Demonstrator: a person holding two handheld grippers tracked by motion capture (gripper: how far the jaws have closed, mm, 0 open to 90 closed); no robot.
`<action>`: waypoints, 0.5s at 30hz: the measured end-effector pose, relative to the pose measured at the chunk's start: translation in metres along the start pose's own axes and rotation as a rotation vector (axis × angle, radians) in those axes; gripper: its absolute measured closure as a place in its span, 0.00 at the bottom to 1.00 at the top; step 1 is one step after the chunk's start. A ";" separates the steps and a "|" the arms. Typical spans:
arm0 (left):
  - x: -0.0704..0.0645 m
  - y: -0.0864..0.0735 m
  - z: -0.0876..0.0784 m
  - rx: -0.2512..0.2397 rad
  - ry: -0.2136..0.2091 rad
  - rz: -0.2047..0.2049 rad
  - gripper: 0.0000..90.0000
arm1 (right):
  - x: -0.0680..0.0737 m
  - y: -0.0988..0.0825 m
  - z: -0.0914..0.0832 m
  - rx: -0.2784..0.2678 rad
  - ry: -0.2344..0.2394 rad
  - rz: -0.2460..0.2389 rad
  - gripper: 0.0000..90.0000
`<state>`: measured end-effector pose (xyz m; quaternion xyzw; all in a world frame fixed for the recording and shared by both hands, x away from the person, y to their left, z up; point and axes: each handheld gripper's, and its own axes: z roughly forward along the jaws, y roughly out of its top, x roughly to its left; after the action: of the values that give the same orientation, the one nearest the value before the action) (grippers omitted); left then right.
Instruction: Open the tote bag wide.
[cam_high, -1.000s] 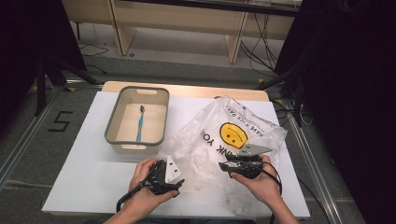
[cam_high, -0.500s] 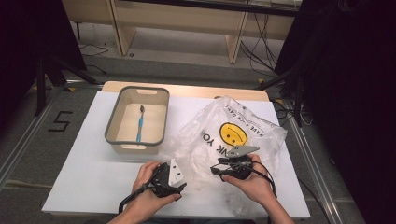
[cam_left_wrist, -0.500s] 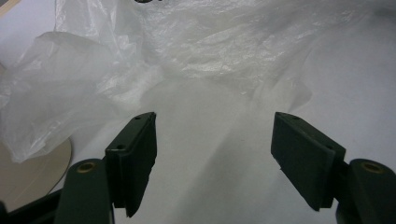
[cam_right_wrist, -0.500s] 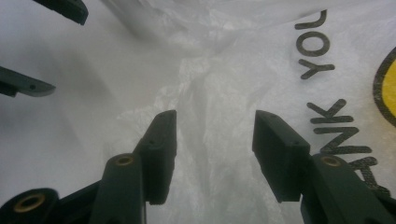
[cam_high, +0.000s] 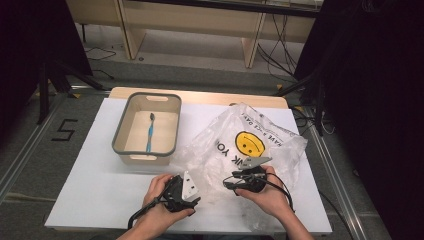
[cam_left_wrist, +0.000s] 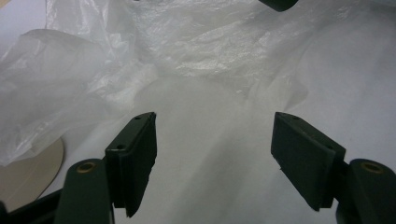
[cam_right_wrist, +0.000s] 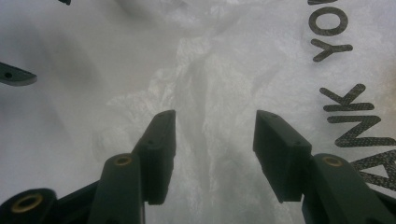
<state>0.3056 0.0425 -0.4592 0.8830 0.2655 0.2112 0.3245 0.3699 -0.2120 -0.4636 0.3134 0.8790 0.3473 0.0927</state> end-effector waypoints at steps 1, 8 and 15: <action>0.000 0.000 0.000 0.000 -0.001 0.000 0.35 | 0.000 0.000 0.001 0.006 -0.001 -0.002 0.56; -0.001 0.000 0.002 0.006 -0.006 0.004 0.35 | -0.001 -0.003 0.008 0.048 -0.016 -0.033 0.58; -0.001 -0.001 0.003 0.008 -0.008 0.002 0.35 | -0.001 -0.005 0.012 0.074 -0.023 -0.029 0.61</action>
<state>0.3063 0.0405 -0.4622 0.8854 0.2641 0.2067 0.3218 0.3729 -0.2086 -0.4759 0.3078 0.8945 0.3097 0.0963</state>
